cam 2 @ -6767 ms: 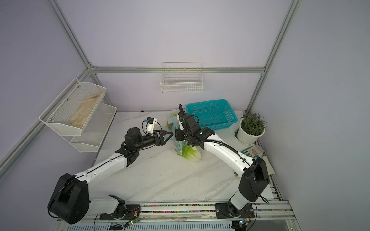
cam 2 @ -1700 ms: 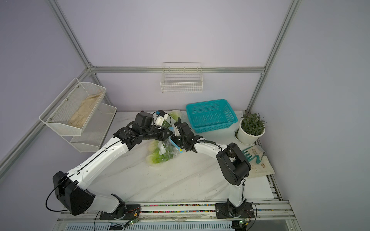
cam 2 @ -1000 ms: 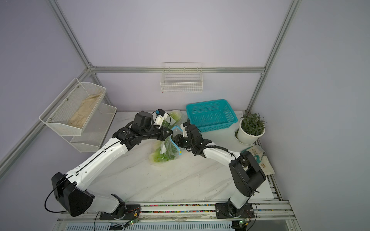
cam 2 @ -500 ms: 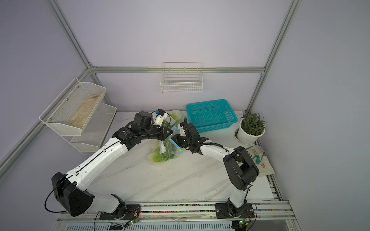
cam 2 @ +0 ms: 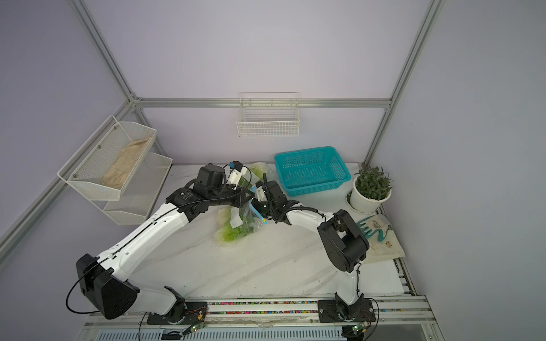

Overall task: Open the zip-top bag and take out the chinese cabbages
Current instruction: Pick up the Chinese cabbage from the zipper food storage bag.

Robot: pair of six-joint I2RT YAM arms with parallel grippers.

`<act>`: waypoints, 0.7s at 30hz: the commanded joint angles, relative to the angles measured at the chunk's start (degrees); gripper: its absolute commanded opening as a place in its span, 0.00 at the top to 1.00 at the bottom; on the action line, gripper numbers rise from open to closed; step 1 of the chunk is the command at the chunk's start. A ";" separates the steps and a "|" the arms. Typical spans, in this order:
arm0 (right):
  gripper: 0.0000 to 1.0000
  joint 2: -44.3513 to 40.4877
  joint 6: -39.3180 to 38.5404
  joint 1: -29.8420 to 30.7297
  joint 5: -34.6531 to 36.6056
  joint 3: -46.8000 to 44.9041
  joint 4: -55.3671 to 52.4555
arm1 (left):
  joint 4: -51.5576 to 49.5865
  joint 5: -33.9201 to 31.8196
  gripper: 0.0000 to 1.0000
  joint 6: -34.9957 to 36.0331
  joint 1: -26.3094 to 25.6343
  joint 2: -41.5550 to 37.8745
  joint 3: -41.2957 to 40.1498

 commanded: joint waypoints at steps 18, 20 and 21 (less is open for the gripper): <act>1.00 5.92 -3.54 -2.41 -7.30 0.10 4.86 | 9.44 -9.30 0.00 -6.14 4.39 -13.66 -11.10; 1.00 5.54 -4.91 -3.17 -8.16 -0.65 5.14 | 11.16 -8.35 0.00 -10.48 9.74 -17.82 -16.61; 1.00 5.45 -5.26 -3.48 -8.38 -0.86 5.15 | 12.03 -7.51 0.00 -12.47 12.28 -19.35 -19.45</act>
